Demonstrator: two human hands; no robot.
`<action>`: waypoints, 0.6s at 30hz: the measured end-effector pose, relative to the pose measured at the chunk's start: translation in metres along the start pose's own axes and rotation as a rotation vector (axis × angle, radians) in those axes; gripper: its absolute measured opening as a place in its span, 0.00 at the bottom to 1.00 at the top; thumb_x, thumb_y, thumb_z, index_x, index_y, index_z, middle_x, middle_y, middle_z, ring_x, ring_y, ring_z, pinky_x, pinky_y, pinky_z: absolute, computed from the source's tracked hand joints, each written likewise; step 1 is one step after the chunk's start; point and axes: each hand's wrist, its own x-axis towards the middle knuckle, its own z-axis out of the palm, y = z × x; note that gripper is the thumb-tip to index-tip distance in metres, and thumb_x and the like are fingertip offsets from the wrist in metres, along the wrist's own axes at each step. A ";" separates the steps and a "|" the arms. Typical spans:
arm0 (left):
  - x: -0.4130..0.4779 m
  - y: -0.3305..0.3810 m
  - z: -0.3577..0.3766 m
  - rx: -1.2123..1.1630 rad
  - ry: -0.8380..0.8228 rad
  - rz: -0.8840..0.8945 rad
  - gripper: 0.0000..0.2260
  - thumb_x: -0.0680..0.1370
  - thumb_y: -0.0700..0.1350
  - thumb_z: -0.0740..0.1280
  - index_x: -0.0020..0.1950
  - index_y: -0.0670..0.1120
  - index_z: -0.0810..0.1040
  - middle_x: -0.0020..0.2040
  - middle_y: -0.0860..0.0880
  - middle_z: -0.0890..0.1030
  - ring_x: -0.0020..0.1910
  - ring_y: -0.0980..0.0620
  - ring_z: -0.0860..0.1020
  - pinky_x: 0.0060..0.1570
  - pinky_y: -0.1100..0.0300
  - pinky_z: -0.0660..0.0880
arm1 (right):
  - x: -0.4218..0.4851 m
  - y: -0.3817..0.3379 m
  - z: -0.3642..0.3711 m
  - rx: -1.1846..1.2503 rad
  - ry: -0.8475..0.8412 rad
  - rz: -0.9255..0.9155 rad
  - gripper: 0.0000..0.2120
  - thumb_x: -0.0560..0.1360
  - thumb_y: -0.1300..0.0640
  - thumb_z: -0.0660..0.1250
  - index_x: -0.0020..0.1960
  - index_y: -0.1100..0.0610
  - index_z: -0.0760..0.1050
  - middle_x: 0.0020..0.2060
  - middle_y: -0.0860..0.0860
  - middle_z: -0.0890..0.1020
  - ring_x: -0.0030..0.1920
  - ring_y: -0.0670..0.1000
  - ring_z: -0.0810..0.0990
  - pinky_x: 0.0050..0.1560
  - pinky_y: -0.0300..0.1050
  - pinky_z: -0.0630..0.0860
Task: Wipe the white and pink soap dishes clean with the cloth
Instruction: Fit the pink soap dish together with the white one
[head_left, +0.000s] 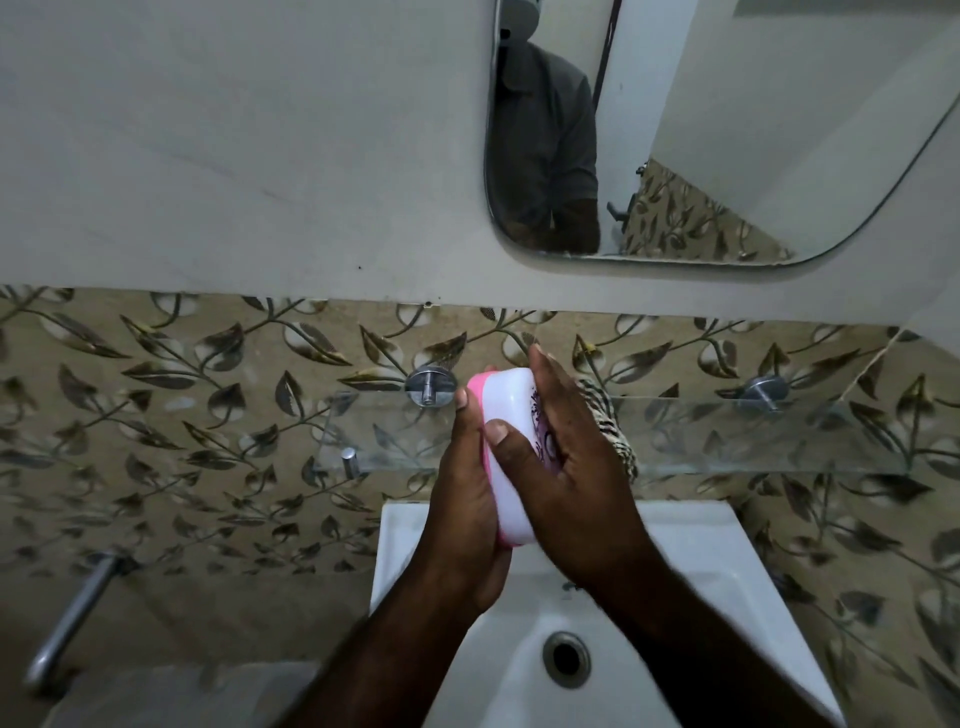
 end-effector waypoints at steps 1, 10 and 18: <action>-0.001 0.001 0.001 -0.010 -0.025 -0.019 0.29 0.76 0.59 0.59 0.70 0.42 0.72 0.64 0.44 0.80 0.64 0.48 0.77 0.66 0.54 0.71 | -0.002 0.002 0.005 -0.029 0.021 -0.028 0.33 0.73 0.39 0.58 0.76 0.48 0.58 0.75 0.41 0.62 0.74 0.35 0.57 0.74 0.36 0.55; 0.014 0.015 -0.015 0.037 0.034 -0.068 0.26 0.81 0.60 0.54 0.67 0.42 0.75 0.62 0.41 0.81 0.59 0.47 0.81 0.60 0.52 0.77 | 0.006 0.012 0.016 0.009 -0.114 0.025 0.46 0.67 0.35 0.64 0.78 0.46 0.47 0.77 0.41 0.57 0.74 0.37 0.56 0.73 0.38 0.57; 0.047 0.041 -0.044 0.416 0.315 0.134 0.15 0.81 0.47 0.63 0.65 0.42 0.73 0.51 0.41 0.84 0.45 0.47 0.84 0.39 0.58 0.81 | 0.017 0.033 0.019 -0.164 -0.215 -0.088 0.40 0.62 0.49 0.77 0.71 0.50 0.67 0.75 0.45 0.60 0.68 0.30 0.62 0.63 0.23 0.59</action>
